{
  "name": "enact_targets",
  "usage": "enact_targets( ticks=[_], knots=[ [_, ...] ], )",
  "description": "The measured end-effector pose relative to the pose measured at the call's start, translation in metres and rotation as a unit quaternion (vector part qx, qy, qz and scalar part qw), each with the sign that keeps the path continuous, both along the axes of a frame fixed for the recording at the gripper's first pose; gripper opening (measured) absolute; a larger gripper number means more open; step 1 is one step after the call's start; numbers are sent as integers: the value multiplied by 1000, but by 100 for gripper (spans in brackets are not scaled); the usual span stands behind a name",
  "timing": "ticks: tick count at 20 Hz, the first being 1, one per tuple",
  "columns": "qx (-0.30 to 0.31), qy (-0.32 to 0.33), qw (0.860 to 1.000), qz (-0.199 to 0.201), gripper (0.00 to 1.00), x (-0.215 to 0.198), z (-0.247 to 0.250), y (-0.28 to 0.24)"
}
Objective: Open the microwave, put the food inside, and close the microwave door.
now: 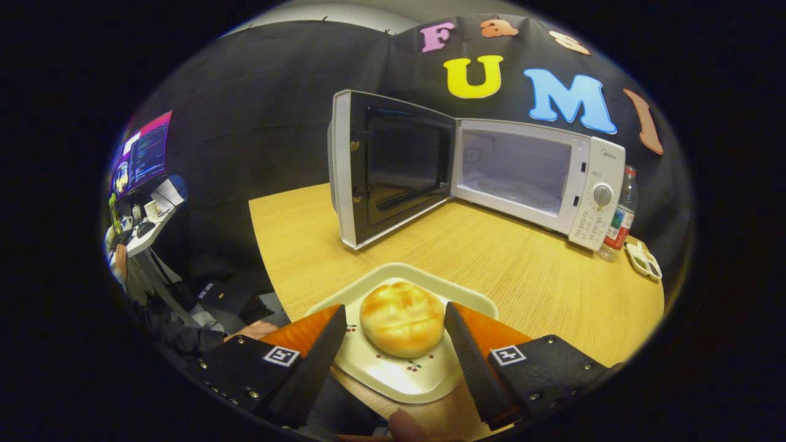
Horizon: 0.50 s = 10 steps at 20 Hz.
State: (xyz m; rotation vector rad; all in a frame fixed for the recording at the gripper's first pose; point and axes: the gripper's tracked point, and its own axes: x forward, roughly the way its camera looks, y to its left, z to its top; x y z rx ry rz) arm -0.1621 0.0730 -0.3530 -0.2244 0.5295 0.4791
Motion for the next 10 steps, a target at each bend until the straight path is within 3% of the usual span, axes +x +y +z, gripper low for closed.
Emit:
enact_targets(
  ticks=[4, 8, 10],
  knots=[
    [0, 26, 1000, -10, 98, 3, -16, -3],
    [38, 15, 996, -80, 74, 18, -5, -17],
    [47, 5, 995, -93, 73, 21, 6, -17]
  ],
)
